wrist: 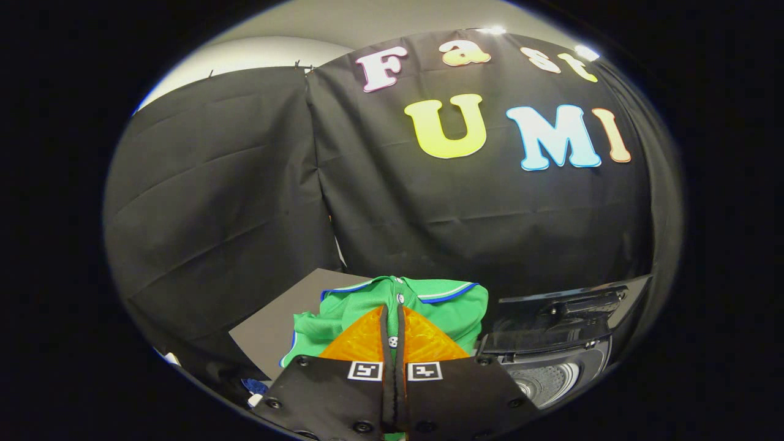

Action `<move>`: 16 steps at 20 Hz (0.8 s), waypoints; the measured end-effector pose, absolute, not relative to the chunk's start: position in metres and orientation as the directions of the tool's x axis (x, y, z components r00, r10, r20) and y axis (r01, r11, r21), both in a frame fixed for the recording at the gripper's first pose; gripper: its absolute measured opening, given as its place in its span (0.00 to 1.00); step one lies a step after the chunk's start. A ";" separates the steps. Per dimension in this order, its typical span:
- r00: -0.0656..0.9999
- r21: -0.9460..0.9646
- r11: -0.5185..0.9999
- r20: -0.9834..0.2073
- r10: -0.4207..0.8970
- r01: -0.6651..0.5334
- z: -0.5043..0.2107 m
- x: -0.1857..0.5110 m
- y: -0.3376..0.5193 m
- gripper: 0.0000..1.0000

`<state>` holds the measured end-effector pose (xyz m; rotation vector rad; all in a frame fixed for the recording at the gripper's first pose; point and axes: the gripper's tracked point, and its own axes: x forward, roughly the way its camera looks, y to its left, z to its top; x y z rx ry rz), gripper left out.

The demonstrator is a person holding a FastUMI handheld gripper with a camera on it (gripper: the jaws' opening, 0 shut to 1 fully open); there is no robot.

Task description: Put the clothes into the washing machine and then close the washing machine lid.

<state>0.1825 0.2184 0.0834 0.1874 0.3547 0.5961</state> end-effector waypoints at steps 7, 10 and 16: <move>0.797 0.276 0.835 -0.266 0.542 -0.475 0.078 0.188 0.163 0.01; 0.805 0.281 0.846 -0.278 0.524 -0.453 0.068 0.190 0.141 0.01; 0.827 0.275 0.879 -0.315 0.466 -0.390 0.044 0.196 0.089 0.01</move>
